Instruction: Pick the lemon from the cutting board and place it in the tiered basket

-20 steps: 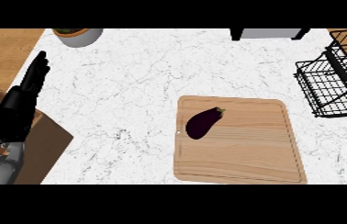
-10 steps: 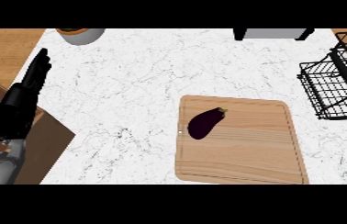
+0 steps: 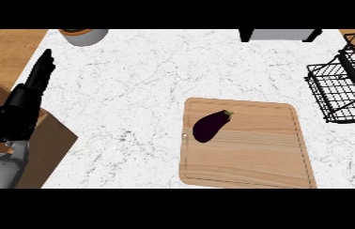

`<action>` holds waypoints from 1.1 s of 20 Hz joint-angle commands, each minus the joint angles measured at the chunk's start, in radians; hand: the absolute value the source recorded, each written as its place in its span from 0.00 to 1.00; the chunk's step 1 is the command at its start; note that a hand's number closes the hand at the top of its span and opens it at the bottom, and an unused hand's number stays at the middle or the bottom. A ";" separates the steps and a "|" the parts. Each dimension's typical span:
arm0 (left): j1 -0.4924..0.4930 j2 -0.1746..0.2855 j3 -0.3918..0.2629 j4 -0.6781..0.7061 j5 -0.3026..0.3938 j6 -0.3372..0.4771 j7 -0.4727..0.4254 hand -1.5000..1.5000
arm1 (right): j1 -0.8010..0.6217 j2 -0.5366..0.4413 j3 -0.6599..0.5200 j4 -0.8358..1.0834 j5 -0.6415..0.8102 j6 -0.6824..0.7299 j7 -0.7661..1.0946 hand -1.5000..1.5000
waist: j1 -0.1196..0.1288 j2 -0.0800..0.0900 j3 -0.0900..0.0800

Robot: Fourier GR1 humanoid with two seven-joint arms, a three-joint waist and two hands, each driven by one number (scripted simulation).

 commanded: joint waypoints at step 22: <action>0.053 -0.098 -0.021 0.065 -0.024 0.031 0.022 0.50 | -0.175 0.052 -0.209 0.602 -0.231 0.004 -0.289 0.00 | -0.017 0.013 -0.028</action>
